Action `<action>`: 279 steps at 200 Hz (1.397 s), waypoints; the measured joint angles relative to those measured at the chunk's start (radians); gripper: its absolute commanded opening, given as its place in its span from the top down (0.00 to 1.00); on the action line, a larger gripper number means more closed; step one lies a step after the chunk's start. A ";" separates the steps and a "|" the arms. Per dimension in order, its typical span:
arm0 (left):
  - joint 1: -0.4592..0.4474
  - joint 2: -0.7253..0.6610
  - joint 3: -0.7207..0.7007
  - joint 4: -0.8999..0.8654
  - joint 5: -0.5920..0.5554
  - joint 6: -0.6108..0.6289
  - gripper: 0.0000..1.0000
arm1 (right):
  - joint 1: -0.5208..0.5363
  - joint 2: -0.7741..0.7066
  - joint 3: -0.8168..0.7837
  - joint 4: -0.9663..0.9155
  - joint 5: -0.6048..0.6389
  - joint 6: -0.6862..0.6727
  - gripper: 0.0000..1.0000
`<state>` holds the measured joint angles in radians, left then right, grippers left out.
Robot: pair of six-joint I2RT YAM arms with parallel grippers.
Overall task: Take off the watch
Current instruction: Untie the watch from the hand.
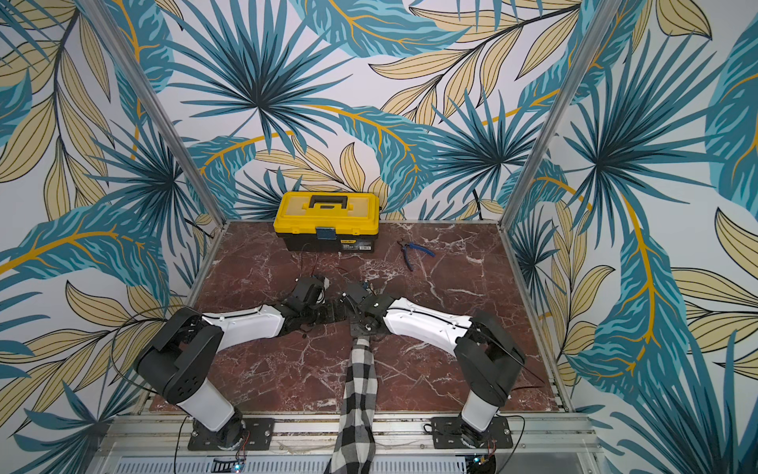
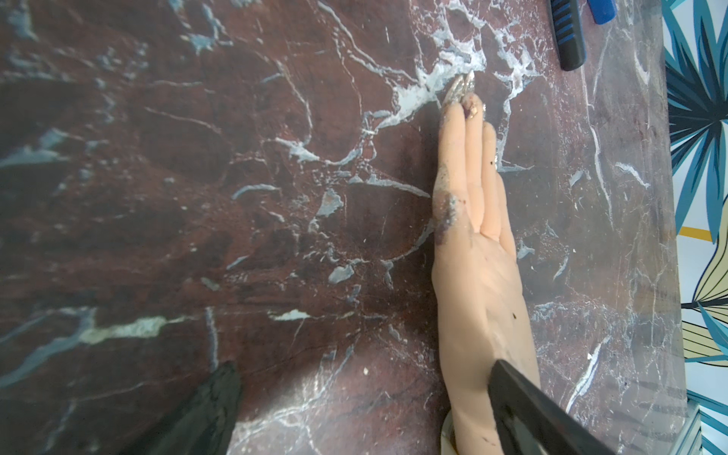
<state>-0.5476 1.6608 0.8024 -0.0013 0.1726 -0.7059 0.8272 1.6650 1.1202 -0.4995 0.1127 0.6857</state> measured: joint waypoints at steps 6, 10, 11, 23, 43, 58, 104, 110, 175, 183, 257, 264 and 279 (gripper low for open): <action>0.000 0.000 0.000 0.000 0.000 0.000 0.01 | -0.010 -0.013 -0.020 0.023 -0.018 0.006 1.00; 0.000 0.000 0.000 0.000 0.000 0.000 0.01 | -0.019 -0.022 -0.034 0.042 -0.034 0.010 1.00; 0.000 0.000 0.000 0.000 0.000 0.000 0.01 | -0.020 -0.024 -0.037 0.045 -0.037 0.011 1.00; 0.000 0.000 0.000 0.000 0.000 0.000 0.01 | -0.044 -0.050 -0.083 0.105 -0.080 0.027 1.00; 0.000 0.000 0.000 0.000 0.000 0.000 0.01 | -0.087 -0.092 -0.165 0.218 -0.158 0.067 1.00; 0.000 0.000 0.000 0.000 0.000 0.000 0.01 | -0.114 -0.116 -0.221 0.300 -0.211 0.106 1.00; 0.000 0.000 0.000 0.000 0.000 0.000 0.00 | -0.156 -0.180 -0.320 0.423 -0.279 0.189 0.77; 0.000 0.000 0.000 0.000 0.000 0.000 0.01 | -0.158 -0.190 -0.319 0.424 -0.278 0.188 0.72; 0.000 0.000 0.000 0.000 0.000 0.000 0.01 | -0.115 -0.206 -0.136 0.132 -0.170 0.108 0.50; 0.000 0.000 0.000 0.000 0.000 0.000 0.01 | -0.100 -0.185 -0.105 0.094 -0.145 0.100 0.50; 0.000 0.000 0.001 0.000 0.000 0.000 0.01 | 0.003 0.020 0.101 -0.132 0.036 0.040 0.54; 0.000 0.000 0.001 0.000 0.000 0.000 0.01 | 0.009 0.029 0.109 -0.136 0.041 0.037 0.55; 0.000 0.000 0.001 0.000 0.000 0.000 0.01 | 0.015 0.046 0.120 -0.141 0.045 0.031 0.57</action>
<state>-0.5480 1.6611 0.8032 -0.0013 0.1730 -0.7063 0.8421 1.7107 1.2404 -0.6407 0.1577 0.7170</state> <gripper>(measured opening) 0.994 0.445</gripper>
